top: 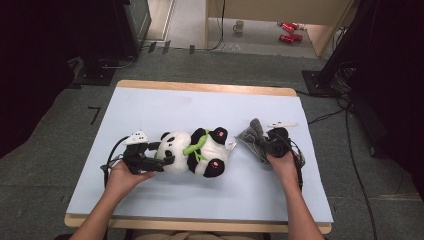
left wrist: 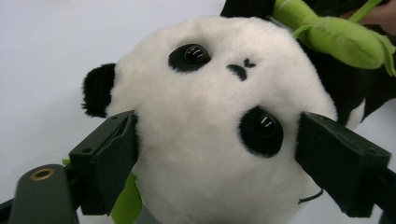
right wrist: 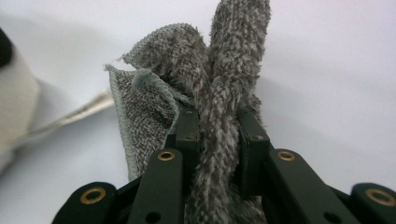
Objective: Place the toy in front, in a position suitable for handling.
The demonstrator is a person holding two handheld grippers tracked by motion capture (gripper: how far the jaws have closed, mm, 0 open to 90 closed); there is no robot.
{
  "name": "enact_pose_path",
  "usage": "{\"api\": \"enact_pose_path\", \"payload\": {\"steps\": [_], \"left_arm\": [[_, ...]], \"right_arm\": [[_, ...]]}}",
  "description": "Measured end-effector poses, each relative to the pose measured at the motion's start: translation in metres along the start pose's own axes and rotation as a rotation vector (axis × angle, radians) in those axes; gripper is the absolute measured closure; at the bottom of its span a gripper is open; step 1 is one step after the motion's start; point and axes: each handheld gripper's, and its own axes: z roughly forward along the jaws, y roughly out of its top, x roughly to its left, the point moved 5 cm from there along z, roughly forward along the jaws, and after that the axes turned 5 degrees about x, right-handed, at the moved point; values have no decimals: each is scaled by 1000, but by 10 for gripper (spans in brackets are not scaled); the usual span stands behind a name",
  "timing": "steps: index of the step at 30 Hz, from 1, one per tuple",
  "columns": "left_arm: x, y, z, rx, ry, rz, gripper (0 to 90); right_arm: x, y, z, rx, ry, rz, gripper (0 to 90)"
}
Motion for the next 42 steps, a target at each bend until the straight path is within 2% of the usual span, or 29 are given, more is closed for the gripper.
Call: {"api": "enact_pose_path", "payload": {"steps": [2, 4, 6, 13, 16, 17, 20, 22, 24, 25, 26, 31, 32, 33, 34, 35, 37, 38, 39, 40, 41, 42], "left_arm": [[3, -1, 1, -3, -26, -30, 132], [4, 0, 1, -5, -28, -37, 132], [4, 0, 2, -4, -25, -34, 133], [1, -1, 0, 7, -5, -13, 133], [-1, 1, -2, 29, -5, -26, 134], [-2, 1, -2, 32, -1, -20, 134], [-4, 1, -2, 28, 2, 7, 134], [-4, 1, -1, 28, 4, 9, 133], [-2, 0, 0, 28, 1, -2, 134], [-1, 0, 0, 26, -1, -6, 134], [-1, 0, 0, 25, -3, -6, 135], [0, -1, 0, 9, -6, 4, 144], [0, -2, 1, 0, -6, 4, 156], [0, -2, 1, 0, -6, 4, 165], [0, -2, 1, -3, -3, 8, 181], [0, -2, 1, -3, -3, 8, 195], [0, -2, 1, -2, 1, 10, 209], [1, -2, 1, 0, 4, 8, 248], [1, -2, 1, 0, 9, 9, 248], [0, -1, 1, -2, 14, 6, 291], [0, -1, 1, -2, 14, 6, 303], [0, -1, 1, -1, 15, 5, 303]], "right_arm": [[4, 6, -6, -9, 19, 2, 752], [5, 8, -8, -11, 24, 0, 752], [10, 13, -14, -21, 40, 4, 753], [19, 24, -24, -15, 50, -16, 753], [24, 37, -36, -16, 55, -22, 753], [24, 37, -36, -16, 55, -22, 753], [31, 52, -47, -27, 47, -48, 752], [42, 68, -58, -37, 60, -70, 752], [51, 79, -64, -41, 68, -92, 752], [51, 79, -64, -41, 68, -92, 752], [60, 88, -68, -47, 81, -110, 752], [80, 100, -72, -48, 110, -143, 752], [89, 105, -70, -46, 120, -157, 752], [89, 105, -70, -46, 120, -157, 752], [99, 108, -66, -29, 142, -151, 754], [99, 108, -66, -29, 142, -151, 754], [108, 111, -61, -11, 157, -154, 755], [119, 114, -56, 3, 172, -154, 755], [119, 114, -56, 3, 172, -154, 755], [131, 117, -50, 9, 193, -164, 754], [131, 117, -50, 9, 193, -164, 754], [137, 119, -47, 11, 204, -172, 753]]}}
